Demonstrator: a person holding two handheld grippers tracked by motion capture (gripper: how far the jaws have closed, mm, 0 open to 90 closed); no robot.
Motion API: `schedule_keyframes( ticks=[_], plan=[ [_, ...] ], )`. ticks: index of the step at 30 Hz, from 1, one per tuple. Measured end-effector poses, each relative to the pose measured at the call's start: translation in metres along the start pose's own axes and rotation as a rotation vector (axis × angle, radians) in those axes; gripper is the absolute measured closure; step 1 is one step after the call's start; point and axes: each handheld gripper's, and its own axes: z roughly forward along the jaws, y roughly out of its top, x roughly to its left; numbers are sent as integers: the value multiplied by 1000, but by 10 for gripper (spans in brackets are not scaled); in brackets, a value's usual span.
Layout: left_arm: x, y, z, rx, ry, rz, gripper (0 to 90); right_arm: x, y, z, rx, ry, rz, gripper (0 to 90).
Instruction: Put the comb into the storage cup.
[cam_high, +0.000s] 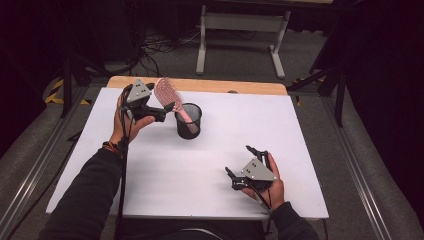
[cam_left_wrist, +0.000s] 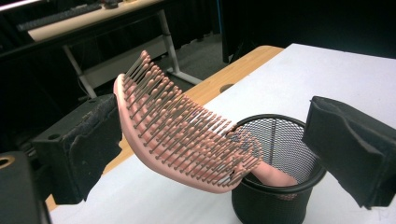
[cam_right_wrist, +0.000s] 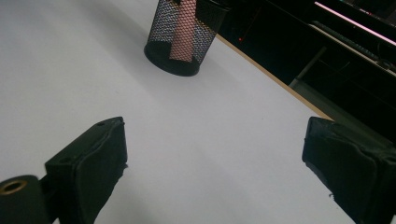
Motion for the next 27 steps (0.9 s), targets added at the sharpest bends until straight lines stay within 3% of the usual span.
schedule_keyframes(
  ticks=[18, 27],
  plan=[
    [-8, 0, -18, -15, -27, 48, 60, 1, 0, 1, 5, -2, -6, 75],
    [-17, -2, -25, -23, -47, 92, 62, 1, 0, 0, 0, -5, -6, 76]
  ],
)
